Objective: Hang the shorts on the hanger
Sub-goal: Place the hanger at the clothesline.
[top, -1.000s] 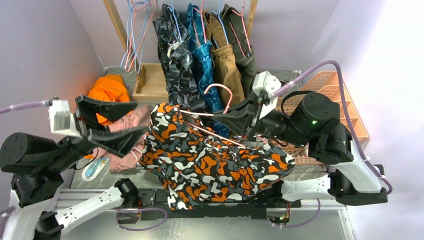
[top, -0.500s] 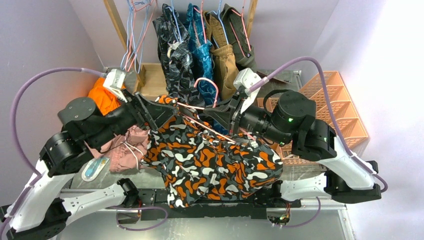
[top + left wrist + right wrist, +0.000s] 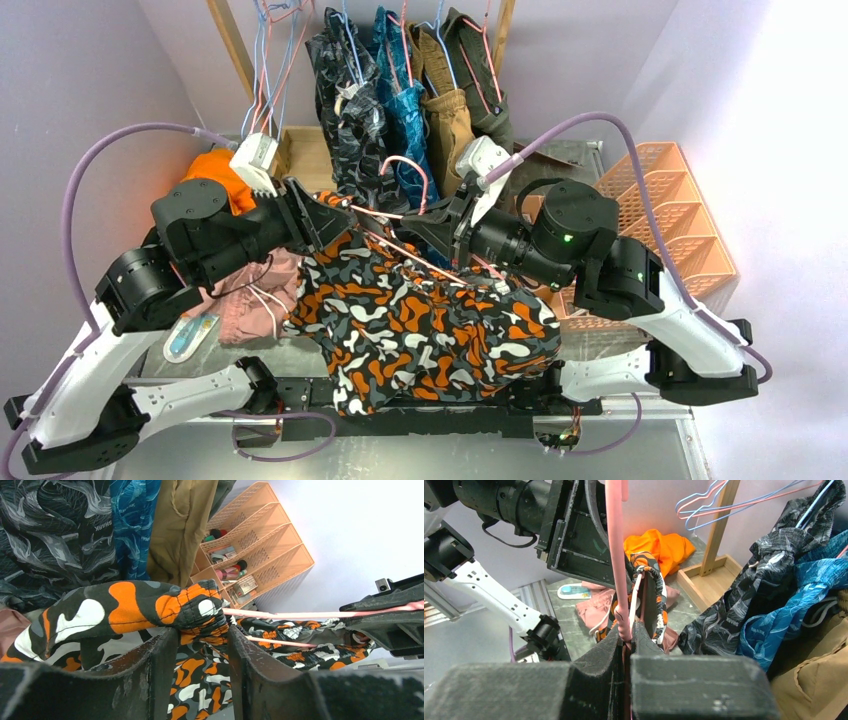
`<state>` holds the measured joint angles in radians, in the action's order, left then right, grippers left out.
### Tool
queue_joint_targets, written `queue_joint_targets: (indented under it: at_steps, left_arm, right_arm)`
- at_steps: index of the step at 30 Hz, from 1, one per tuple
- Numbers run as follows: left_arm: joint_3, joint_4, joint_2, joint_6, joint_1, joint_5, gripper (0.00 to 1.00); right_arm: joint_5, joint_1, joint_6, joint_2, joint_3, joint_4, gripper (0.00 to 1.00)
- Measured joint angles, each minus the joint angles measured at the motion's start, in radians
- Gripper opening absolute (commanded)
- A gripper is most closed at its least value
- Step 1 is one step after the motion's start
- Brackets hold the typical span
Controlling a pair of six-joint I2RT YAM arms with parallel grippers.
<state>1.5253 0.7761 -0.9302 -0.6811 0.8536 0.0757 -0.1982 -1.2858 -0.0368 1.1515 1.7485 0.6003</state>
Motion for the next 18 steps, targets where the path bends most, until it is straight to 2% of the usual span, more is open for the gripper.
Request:
queue_joint_targets:
  at_steps: [4,7,9,12,14,18]
  left_arm:
    - [0.002,0.0,-0.011,0.0,0.0,0.0,0.62]
    - [0.002,0.0,-0.023,0.0,0.0,-0.001,0.61]
    - [0.005,0.002,-0.032,0.0,0.0,-0.001,0.53]
    - [0.01,0.008,-0.04,0.002,0.0,-0.001,0.24]
    - [0.01,0.012,-0.042,0.007,0.0,0.0,0.09]
    - [0.009,0.01,-0.038,0.011,0.0,-0.006,0.07]
  right_arm:
    - [0.0,0.0,-0.002,0.01,0.0,-0.005,0.0]
    - [0.0,0.0,-0.004,0.014,0.0,-0.005,0.0]
    - [0.0,0.0,-0.005,0.016,0.001,-0.005,0.0]
    - [0.001,0.0,-0.006,0.017,0.001,-0.006,0.0]
    - [0.0,0.0,-0.007,0.017,0.001,-0.006,0.0]
    - [-0.001,0.001,-0.009,0.017,0.001,-0.005,0.0]
